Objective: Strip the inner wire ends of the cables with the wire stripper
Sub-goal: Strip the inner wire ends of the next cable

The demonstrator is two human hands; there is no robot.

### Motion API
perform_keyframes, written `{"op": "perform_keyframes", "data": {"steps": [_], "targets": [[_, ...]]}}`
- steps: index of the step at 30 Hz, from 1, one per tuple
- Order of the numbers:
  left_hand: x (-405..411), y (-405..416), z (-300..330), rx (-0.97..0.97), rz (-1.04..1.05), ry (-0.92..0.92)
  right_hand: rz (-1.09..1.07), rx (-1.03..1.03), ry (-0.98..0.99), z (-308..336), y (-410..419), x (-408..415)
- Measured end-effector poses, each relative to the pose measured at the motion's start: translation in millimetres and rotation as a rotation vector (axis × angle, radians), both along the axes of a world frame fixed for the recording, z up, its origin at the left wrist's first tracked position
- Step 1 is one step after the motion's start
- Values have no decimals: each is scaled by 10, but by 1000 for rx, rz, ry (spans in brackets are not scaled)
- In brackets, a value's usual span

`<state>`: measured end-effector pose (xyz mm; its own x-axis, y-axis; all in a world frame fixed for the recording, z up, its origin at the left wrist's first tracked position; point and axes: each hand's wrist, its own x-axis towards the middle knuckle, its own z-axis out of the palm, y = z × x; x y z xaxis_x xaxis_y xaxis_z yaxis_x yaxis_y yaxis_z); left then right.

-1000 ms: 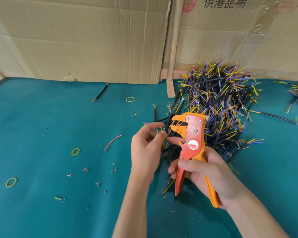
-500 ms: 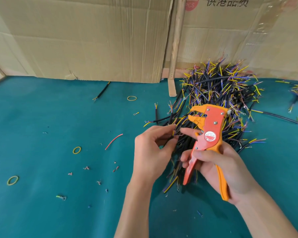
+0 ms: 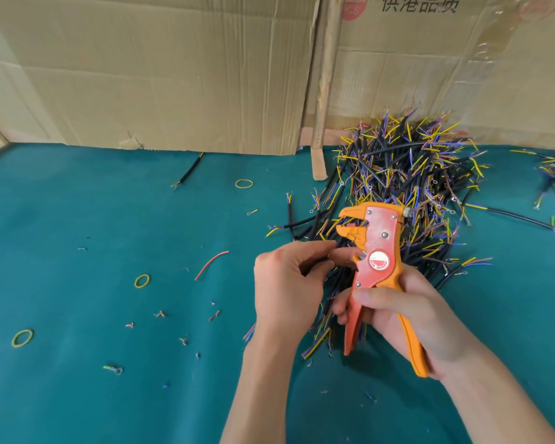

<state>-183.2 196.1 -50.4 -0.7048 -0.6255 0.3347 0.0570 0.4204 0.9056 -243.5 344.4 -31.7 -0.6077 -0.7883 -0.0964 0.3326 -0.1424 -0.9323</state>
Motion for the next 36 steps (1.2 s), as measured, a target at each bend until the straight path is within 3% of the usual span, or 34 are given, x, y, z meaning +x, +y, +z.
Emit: {"op": "perform_keyframes", "data": {"steps": [7, 18, 23, 29, 36], "targets": [[31, -14, 27, -5, -37, 17, -9, 36, 33, 16, 39, -36], [90, -137, 46, -245, -54, -88, -28, 57, 57, 45, 8, 34], [88, -175, 26, -115, -55, -98, -28, 73, 76, 42, -10, 59], [68, -190, 9, -118, 47, -46, -39, 66, 76, 55, -26, 75], [49, -135, -38, -56, 4, -50, -48, 57, 44, 69, -30, 81]]}}
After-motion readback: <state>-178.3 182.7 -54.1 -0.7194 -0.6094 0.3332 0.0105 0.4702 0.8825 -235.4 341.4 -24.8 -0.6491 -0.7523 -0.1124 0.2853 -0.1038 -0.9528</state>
